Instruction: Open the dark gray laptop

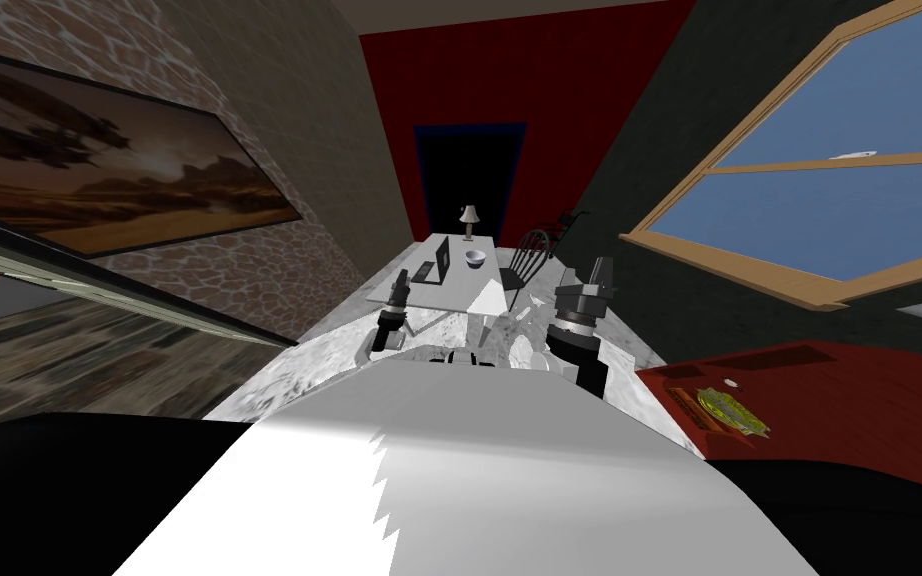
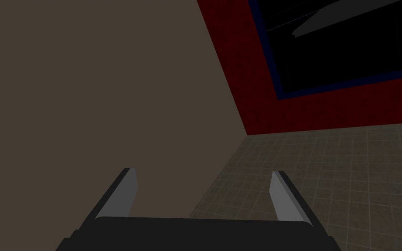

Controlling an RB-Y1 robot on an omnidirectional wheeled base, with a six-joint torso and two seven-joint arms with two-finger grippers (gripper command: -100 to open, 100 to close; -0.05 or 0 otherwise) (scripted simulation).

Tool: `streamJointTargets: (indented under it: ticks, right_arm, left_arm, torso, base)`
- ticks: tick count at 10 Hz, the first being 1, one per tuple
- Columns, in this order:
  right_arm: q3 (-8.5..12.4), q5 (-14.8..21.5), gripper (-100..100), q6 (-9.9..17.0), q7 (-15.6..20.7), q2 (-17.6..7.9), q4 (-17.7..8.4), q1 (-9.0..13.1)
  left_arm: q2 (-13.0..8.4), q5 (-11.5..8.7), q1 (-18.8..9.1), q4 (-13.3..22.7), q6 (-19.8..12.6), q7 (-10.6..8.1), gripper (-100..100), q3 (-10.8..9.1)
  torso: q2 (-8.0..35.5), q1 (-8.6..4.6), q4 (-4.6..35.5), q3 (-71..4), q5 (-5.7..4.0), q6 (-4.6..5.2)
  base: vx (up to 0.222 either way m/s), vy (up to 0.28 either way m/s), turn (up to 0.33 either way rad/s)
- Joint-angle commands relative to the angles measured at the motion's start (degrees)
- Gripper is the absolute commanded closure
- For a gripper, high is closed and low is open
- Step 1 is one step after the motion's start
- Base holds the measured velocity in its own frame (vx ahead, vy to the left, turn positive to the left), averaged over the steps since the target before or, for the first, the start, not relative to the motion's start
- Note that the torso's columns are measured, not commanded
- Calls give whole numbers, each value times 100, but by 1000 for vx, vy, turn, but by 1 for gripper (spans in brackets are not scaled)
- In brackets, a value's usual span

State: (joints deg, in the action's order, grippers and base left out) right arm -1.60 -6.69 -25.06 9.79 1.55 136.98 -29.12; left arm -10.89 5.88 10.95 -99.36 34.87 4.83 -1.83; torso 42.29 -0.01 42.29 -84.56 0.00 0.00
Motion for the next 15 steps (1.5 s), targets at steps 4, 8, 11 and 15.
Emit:
streamJointTargets:
  ticks: [4, 8, 11, 15]
  right_arm:
    - [0, 0, 0, 0, 0, 0, 0, 0]
    - [0, 0, 0, 0, 0, 0, 0, 0]
    - [0, 0, 0, 0, 0, 0, 0, 0]
    - [0, 0, 0, 0, 0, 0, 0, 0]
  left_arm:
    - [70, 9, -565, 815, 154, 268, -100, 38]
    - [112, 11, -921, 1347, 240, 432, -100, 58]
    - [155, 13, -1275, 1837, 325, 594, -100, 78]
    - [203, 14, -1617, 2437, 405, 751, -100, 98]
  torso:
    - [0, 1, 0, 0, 0, 0]
    - [1, 1, 0, 0, 0, 0]
    - [-2, 0, -1, -1, 0, 0]
    - [-4, 0, -1, -2, 0, 0]
  base:
    - [34, 1, 12]
    - [32, 1, 11]
    - [44, 0, 16]
    - [35, 1, 12]
